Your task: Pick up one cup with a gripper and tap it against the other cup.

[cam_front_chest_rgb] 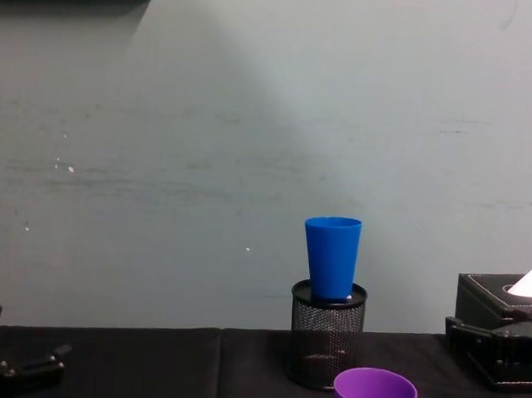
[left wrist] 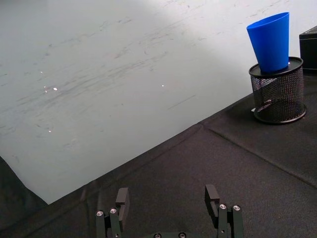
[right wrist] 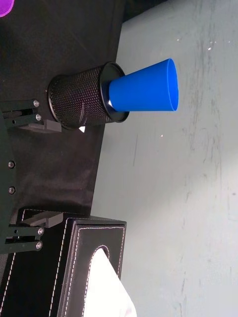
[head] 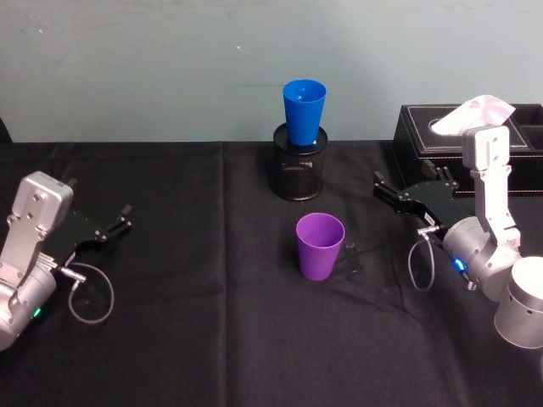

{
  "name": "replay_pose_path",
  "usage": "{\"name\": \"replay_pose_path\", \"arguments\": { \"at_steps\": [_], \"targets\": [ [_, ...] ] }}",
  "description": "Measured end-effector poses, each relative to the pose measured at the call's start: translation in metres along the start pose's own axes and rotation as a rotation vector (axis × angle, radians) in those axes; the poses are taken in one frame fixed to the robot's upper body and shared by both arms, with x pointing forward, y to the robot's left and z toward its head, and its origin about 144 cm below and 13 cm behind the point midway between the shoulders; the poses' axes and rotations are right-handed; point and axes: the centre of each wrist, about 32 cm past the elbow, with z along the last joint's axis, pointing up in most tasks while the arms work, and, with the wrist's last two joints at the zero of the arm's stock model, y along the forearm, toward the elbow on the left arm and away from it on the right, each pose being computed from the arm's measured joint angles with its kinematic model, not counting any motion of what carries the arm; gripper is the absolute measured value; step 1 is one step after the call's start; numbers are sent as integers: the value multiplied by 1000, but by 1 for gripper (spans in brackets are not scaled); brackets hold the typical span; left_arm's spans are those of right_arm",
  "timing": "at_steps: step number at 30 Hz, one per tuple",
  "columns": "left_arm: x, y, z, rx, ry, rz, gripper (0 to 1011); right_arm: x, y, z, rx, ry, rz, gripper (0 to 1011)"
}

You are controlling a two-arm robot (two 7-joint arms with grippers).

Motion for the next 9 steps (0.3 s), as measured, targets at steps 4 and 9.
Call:
{"name": "replay_pose_path", "arguments": {
  "at_steps": [4, 9],
  "targets": [
    [0, 0, 0, 0, 0, 0, 1000, 0, 0, 0, 0, 0, 0, 1004],
    [0, 0, 0, 0, 0, 0, 1000, 0, 0, 0, 0, 0, 0, 1004]
  ]
}}
